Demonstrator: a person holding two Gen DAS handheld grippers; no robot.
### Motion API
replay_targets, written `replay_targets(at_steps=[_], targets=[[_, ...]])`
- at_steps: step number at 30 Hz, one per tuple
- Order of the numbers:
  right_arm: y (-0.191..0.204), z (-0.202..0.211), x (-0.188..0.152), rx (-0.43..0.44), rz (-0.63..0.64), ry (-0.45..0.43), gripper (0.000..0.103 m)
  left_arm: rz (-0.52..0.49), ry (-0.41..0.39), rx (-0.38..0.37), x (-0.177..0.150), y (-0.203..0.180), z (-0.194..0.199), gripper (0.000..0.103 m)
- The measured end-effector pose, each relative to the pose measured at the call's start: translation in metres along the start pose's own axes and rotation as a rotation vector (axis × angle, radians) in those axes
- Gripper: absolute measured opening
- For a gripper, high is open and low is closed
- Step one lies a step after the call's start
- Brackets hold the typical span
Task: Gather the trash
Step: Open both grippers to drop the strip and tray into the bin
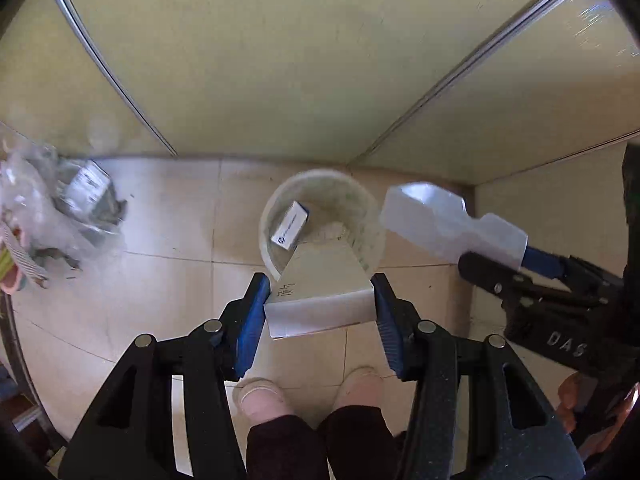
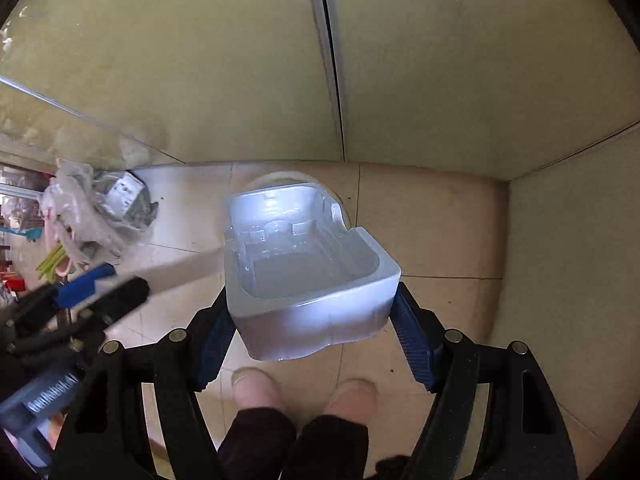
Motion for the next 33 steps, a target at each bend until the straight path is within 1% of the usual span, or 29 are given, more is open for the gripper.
replay_targets(at_steps=[4,7,10,12,15,18,21,26,29,33], targets=[[-0.004,-0.038,0.008,0.001,0.024,0.01,0.071,0.007,0.013,-0.014,0.0,0.007,-0.045,0.051],[-0.001,-0.053,0.013,0.0,0.049,0.008,0.072,0.027,0.027,-0.027,0.002,0.011,-0.072,0.051],[-0.002,-0.06,0.015,0.028,0.057,0.019,0.072,0.043,0.031,-0.049,0.002,0.012,-0.089,0.051],[0.001,-0.067,0.017,0.028,0.071,0.027,0.073,0.043,0.033,-0.054,0.003,0.011,-0.097,0.051],[0.003,-0.074,0.019,0.055,0.078,0.058,0.076,0.029,0.059,-0.069,0.002,0.011,-0.107,0.051],[0.0,-0.083,0.018,0.091,0.065,0.089,0.076,0.025,0.066,-0.058,0.001,0.009,-0.109,0.051],[0.001,-0.085,0.017,0.09,0.062,0.102,0.076,0.025,0.071,-0.051,0.0,0.009,-0.109,0.051],[0.002,-0.075,0.016,0.08,0.074,0.093,0.076,0.059,0.079,-0.074,-0.002,0.01,-0.104,0.052],[0.005,-0.066,0.016,0.069,0.086,0.086,0.076,0.059,0.085,-0.065,-0.005,0.011,-0.1,0.052],[0.008,-0.04,0.014,0.064,0.09,0.062,0.076,0.057,0.074,-0.05,-0.005,0.007,-0.081,0.052]])
Point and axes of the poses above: each gripper's, at about its wrist camera, not at the fingertips, and z roughly against the way its jaws point, y to its left, x to its top, the point moved 5 cm from there along -z, roughly the way its jaws point, and after that the axes turned 3 degrees about z, right-handed, at the moved point
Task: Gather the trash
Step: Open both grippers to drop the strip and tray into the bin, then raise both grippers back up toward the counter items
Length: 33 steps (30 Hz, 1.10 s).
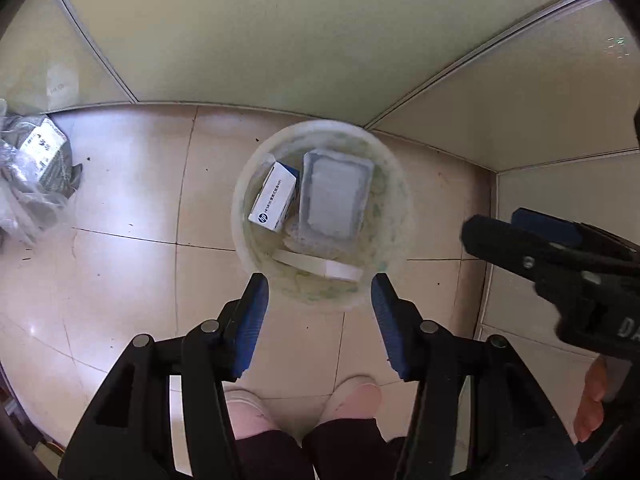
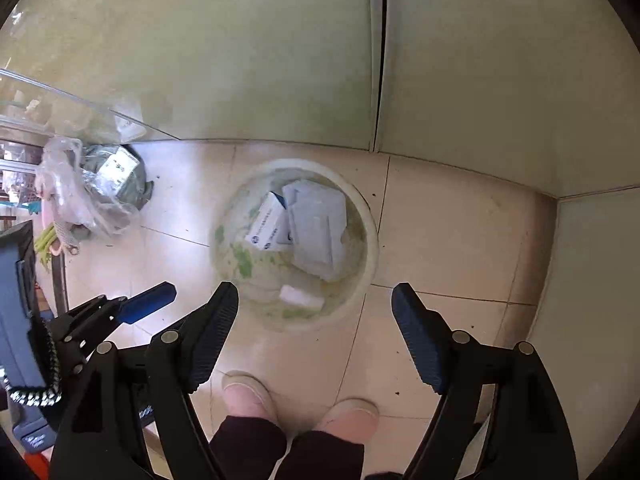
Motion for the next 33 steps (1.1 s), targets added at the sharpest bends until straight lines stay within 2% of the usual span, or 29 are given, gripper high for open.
replay_targets(at_steps=[3,6,13,20,25,33], targets=[[0.004,0.029,-0.003,-0.01,0.0,-0.021,0.076,-0.005,-0.017,0.019,0.0,-0.003,0.027,0.052],[0.011,0.067,-0.004,-0.027,-0.001,-0.047,0.076,-0.021,-0.056,0.04,-0.001,-0.01,0.073,0.052],[0.039,0.182,-0.005,0.003,-0.027,-0.138,0.076,-0.035,-0.163,0.073,0.002,-0.029,0.212,0.052],[0.075,0.321,-0.011,0.01,-0.029,-0.275,0.076,-0.052,-0.33,0.064,0.009,-0.05,0.371,0.052],[0.096,0.406,-0.02,-0.009,-0.034,-0.374,0.076,-0.075,-0.469,0.059,0.013,-0.066,0.482,0.052],[0.122,0.516,-0.021,-0.068,-0.061,-0.546,0.076,-0.122,-0.645,0.022,0.014,-0.086,0.618,0.052]])
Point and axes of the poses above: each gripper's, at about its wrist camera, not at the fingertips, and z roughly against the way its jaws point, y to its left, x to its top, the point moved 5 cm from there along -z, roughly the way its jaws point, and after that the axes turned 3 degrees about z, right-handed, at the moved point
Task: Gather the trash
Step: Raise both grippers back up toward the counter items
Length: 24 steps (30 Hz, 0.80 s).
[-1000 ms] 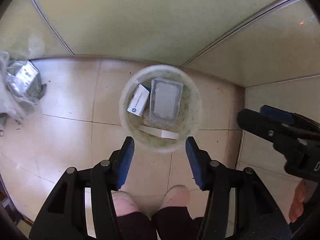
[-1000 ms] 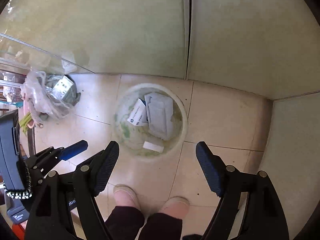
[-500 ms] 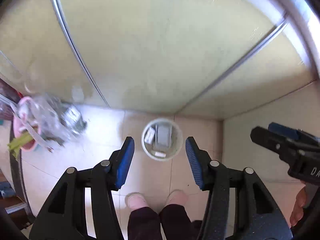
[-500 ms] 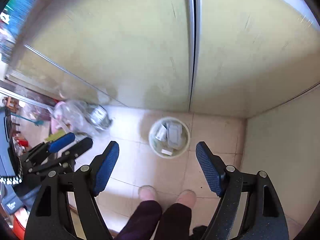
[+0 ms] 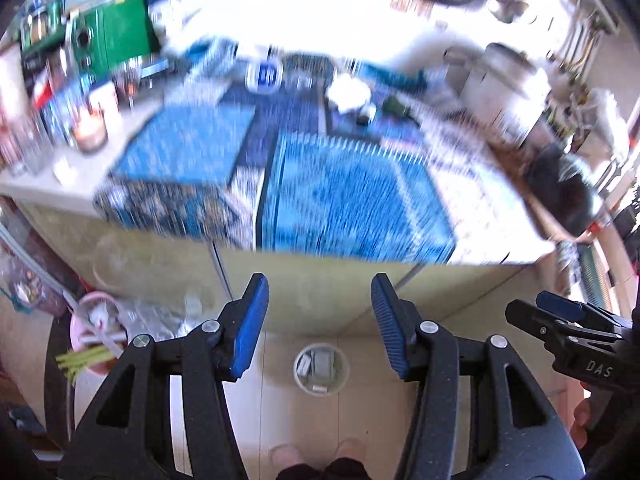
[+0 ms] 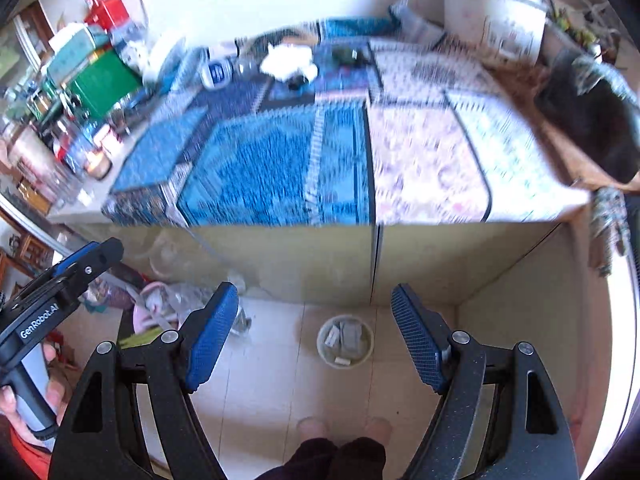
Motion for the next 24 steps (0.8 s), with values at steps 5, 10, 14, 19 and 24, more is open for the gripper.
replay_targets(at_steps=[5,10,14,19,24], targets=[[0.007,0.036,0.027,0.002,-0.03,-0.095,0.076,-0.05,-0.082,-0.002,0.035,-0.01,0.032,0.052],[0.007,0.061,0.054,-0.005,-0.031,-0.146,0.076,-0.084,-0.121,-0.018,0.066,-0.027,0.049,0.059],[-0.003,0.061,0.075,-0.011,-0.019,-0.164,0.076,-0.116,-0.128,-0.009,0.087,-0.044,0.039,0.06],[-0.024,0.049,0.105,0.004,0.006,-0.171,0.076,-0.116,-0.136,0.01,0.117,-0.063,0.013,0.064],[-0.055,0.031,0.146,0.011,0.031,-0.164,0.076,-0.113,-0.123,0.054,0.152,-0.079,-0.023,0.07]])
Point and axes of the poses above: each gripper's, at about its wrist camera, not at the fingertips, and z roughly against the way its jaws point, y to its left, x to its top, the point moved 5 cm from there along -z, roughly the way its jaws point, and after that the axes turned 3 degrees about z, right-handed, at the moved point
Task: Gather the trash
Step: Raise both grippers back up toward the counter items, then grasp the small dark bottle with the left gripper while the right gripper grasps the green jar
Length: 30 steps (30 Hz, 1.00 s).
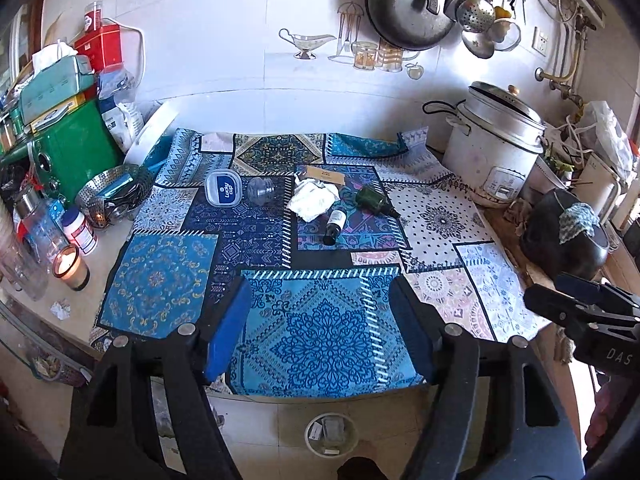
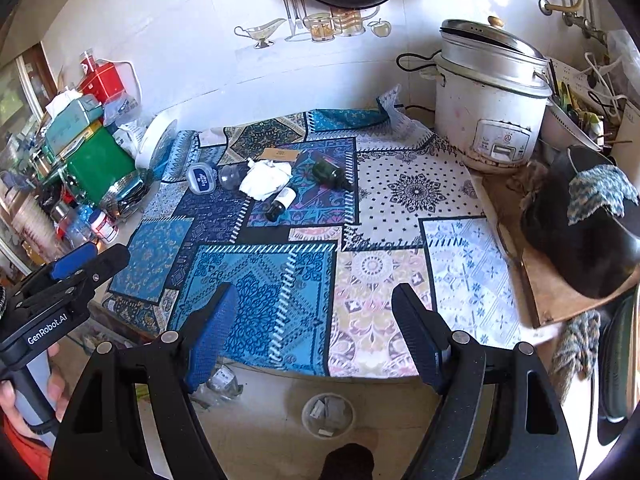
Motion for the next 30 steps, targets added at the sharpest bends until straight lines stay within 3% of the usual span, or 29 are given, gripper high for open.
replay_targets(at_steps=[7,13,18,22,27,30], targets=[[-0.045,-0.053,0.045,0.025,0.037,0.062,0.076,0.104,0.043,0.043,0.03,-0.006,-0.058,0.072],[-0.06,-0.093,0.068,0.069,0.033,0.096,0.076,0.123,0.174,0.068,0.033,-0.005,-0.129,0.072],[-0.063,-0.132,0.084,0.044,0.037,0.137,0.076,0.082,0.26,0.044,0.034,-0.008,-0.191,0.072],[-0.064,-0.161,0.096,0.025,-0.002,0.163,0.076,0.013,0.317,-0.034,0.039,-0.016,-0.235,0.071],[-0.069,-0.201,0.113,-0.01,-0.066,0.207,0.076,-0.063,0.413,-0.137,0.049,-0.022,-0.288,0.048],[-0.072,-0.225,0.123,0.0,-0.093,0.224,0.076,-0.08,0.445,-0.164,0.052,-0.023,-0.311,0.042]])
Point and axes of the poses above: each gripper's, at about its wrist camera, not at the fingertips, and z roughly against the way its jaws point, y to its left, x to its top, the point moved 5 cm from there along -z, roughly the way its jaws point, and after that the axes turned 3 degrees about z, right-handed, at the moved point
